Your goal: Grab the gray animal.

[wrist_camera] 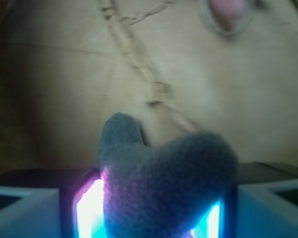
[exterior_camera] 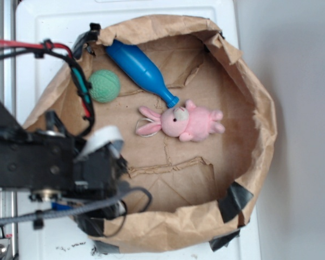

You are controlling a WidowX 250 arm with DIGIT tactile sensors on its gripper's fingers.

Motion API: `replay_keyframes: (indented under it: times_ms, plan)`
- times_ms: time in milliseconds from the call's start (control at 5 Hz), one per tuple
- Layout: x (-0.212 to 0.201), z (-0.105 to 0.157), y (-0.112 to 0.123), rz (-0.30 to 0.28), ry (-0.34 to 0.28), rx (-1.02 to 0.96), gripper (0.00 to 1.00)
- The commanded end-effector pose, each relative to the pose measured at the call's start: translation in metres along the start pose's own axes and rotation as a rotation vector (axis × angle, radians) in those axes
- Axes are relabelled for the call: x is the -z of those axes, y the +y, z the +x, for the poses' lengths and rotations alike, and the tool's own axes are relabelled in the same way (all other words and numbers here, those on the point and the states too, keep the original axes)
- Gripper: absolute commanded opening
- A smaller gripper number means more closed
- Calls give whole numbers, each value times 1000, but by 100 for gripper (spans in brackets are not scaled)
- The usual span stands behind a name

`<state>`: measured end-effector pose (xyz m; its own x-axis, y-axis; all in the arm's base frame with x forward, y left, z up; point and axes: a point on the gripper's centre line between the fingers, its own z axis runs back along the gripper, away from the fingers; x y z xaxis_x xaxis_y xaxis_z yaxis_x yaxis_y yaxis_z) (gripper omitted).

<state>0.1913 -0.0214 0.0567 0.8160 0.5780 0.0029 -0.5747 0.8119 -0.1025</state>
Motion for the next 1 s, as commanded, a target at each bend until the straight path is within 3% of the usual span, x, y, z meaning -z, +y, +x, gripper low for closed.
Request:
replay_keyframes:
  times_ms: [0, 200, 400, 600, 800]
  plan:
    - [-65, 43, 38, 70, -109, -130, 0]
    - [-82, 49, 48, 179, -171, -135, 0]
    - [-107, 51, 44, 293, -272, -146, 0]
    - [-129, 65, 31, 333, -322, -129, 0]
    - [-148, 87, 23, 252, -314, -150, 0]
